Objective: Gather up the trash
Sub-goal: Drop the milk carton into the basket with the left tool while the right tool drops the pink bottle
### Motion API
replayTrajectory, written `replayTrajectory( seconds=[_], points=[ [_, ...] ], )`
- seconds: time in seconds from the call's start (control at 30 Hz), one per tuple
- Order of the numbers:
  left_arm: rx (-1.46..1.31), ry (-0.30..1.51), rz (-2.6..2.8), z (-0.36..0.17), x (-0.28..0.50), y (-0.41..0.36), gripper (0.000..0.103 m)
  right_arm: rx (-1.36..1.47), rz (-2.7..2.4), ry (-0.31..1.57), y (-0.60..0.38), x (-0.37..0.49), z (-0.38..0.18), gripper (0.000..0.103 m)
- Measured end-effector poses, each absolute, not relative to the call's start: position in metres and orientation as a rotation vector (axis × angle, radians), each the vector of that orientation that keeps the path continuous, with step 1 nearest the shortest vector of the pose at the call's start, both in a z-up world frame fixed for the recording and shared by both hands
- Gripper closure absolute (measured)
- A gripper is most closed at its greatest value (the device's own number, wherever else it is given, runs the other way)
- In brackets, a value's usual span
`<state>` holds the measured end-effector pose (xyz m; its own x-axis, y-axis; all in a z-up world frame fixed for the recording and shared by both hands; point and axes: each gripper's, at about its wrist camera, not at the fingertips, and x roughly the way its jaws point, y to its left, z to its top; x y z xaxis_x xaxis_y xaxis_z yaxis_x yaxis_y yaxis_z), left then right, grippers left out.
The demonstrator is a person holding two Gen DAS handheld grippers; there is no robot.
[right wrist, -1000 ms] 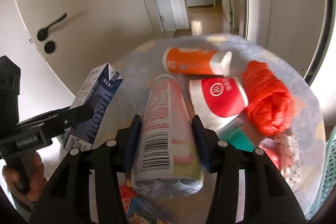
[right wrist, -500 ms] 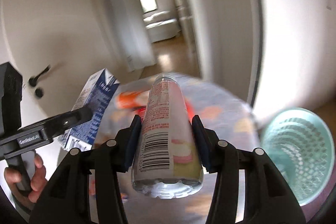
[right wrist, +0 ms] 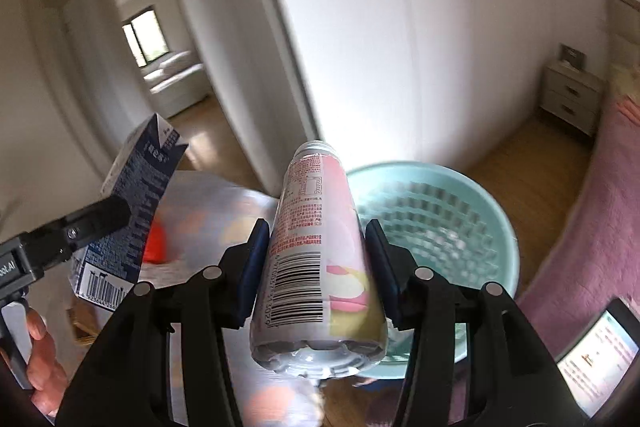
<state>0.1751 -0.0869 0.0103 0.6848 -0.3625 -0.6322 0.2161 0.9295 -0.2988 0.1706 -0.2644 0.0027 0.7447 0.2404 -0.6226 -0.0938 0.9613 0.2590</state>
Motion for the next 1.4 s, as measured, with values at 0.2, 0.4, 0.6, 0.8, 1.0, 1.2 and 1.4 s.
replayTrajectory(
  seconds=[0.2,0.4,0.6,0.8,1.0,1.2,1.4],
  points=[
    [-0.218,0.842,-0.408,-0.028,0.223,-0.127,0.049,0.285,0.068,0.82,-0.302,0.189,-0.041,0.057],
    [-0.192,0.924,-0.419,-0.065,0.248,-0.156,0.049,0.327,-0.002,0.899,-0.321,0.193,-0.075,0.056],
    [-0.19,0.964,-0.415,-0.083,0.252,-0.169,0.04,0.36,-0.02,0.915,-0.327,0.195,-0.087,0.056],
    [-0.178,0.932,-0.428,-0.068,0.235,-0.157,0.04,0.371,0.004,0.888,-0.326,0.192,-0.072,0.053],
    [-0.205,0.879,-0.41,-0.05,0.21,-0.133,0.04,0.342,0.047,0.841,-0.316,0.179,-0.054,0.053],
    [-0.231,0.812,-0.371,-0.027,0.18,-0.097,0.04,0.298,0.127,0.792,-0.285,0.166,-0.029,0.053],
    [-0.23,0.724,-0.298,0.004,0.135,-0.045,0.041,0.241,0.231,0.726,-0.241,0.148,-0.003,0.053]
  ],
)
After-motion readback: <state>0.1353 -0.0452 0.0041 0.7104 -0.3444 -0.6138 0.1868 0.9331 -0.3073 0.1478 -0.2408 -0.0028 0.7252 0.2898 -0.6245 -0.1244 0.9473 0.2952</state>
